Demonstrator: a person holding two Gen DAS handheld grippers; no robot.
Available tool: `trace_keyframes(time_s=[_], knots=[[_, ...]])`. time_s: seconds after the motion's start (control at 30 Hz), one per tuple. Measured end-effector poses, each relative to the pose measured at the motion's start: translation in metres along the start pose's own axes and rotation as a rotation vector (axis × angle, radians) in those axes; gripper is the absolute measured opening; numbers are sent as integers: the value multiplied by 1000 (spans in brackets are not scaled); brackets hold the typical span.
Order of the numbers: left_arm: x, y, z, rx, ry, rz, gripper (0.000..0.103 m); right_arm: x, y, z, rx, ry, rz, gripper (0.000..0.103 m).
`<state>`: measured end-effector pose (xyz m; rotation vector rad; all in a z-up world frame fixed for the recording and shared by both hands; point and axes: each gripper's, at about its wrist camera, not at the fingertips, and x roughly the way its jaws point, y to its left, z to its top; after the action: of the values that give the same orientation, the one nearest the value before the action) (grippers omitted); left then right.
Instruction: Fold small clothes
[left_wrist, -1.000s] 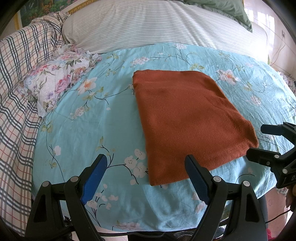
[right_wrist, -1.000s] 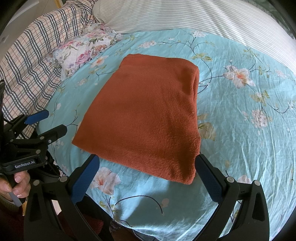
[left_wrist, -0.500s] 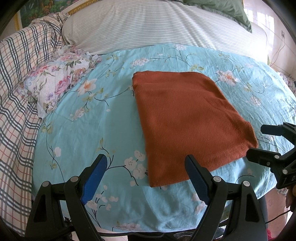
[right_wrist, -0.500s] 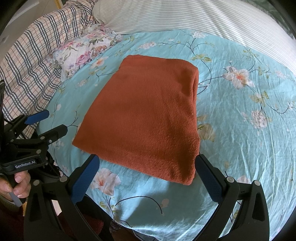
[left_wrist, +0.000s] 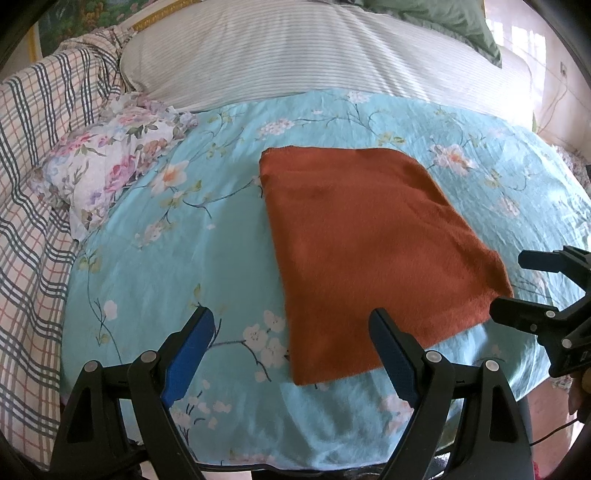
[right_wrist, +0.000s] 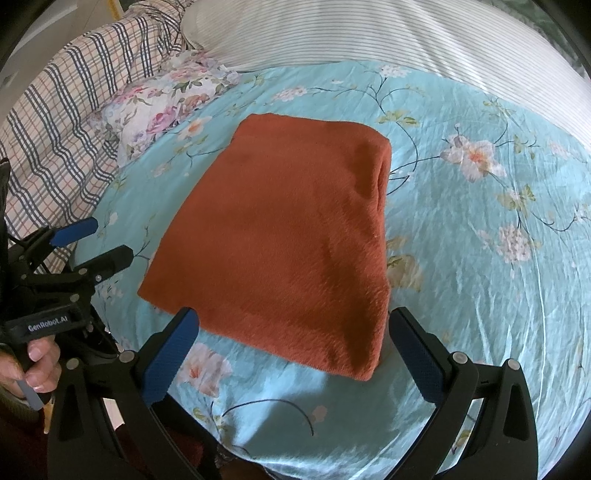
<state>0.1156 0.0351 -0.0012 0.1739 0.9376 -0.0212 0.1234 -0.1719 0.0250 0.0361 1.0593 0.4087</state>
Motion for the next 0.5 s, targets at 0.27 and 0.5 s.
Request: trace_keyframes(time_s=[0.27,0.5], knots=[[21,11,16,-43,10,4,87,12,-12,13,39,-6,-1,103],[30,13,20,-51,13,22,88,19,-15,19,41,-9,7,103]])
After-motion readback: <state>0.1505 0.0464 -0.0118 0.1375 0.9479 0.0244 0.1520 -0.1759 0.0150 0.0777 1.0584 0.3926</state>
